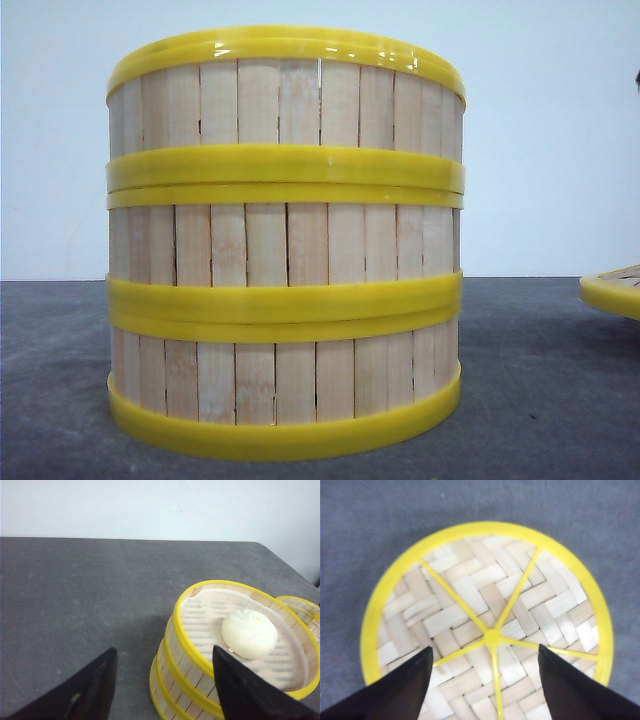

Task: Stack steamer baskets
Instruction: 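Open the right gripper and move it to the woven bamboo lid, then grip the woven lid's center hub with the right gripper and lift it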

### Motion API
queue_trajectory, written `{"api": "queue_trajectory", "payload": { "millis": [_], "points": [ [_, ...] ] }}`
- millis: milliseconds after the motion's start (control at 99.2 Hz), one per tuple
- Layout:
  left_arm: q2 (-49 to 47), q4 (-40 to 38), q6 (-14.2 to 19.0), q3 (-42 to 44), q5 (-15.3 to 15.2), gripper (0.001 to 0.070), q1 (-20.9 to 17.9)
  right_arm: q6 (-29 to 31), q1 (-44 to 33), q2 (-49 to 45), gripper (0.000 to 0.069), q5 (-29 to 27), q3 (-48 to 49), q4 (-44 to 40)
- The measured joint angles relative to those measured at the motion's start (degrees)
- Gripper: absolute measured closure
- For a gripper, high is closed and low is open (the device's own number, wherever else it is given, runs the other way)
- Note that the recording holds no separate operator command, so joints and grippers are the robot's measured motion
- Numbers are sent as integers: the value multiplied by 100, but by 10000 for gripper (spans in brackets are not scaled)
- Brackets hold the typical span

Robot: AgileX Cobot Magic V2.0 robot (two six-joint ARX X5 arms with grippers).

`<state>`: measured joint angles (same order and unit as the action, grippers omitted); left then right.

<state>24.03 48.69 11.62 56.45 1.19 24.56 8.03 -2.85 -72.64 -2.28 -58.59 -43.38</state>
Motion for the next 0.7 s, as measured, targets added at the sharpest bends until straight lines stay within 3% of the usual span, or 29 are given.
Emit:
{"api": "queue_trajectory", "payload": {
  "millis": [121, 363, 696],
  "points": [
    [0, 4, 0, 0, 2, 353, 0, 9, -98, -330, 293, 125, 0, 17],
    [0, 11, 0, 0, 0, 353, 0, 22, -101, -675, 391, 98, 0, 192],
    [0, 15, 0, 0, 0, 353, 0, 35, -120, -942, 449, 83, 0, 232]
  ]
}}
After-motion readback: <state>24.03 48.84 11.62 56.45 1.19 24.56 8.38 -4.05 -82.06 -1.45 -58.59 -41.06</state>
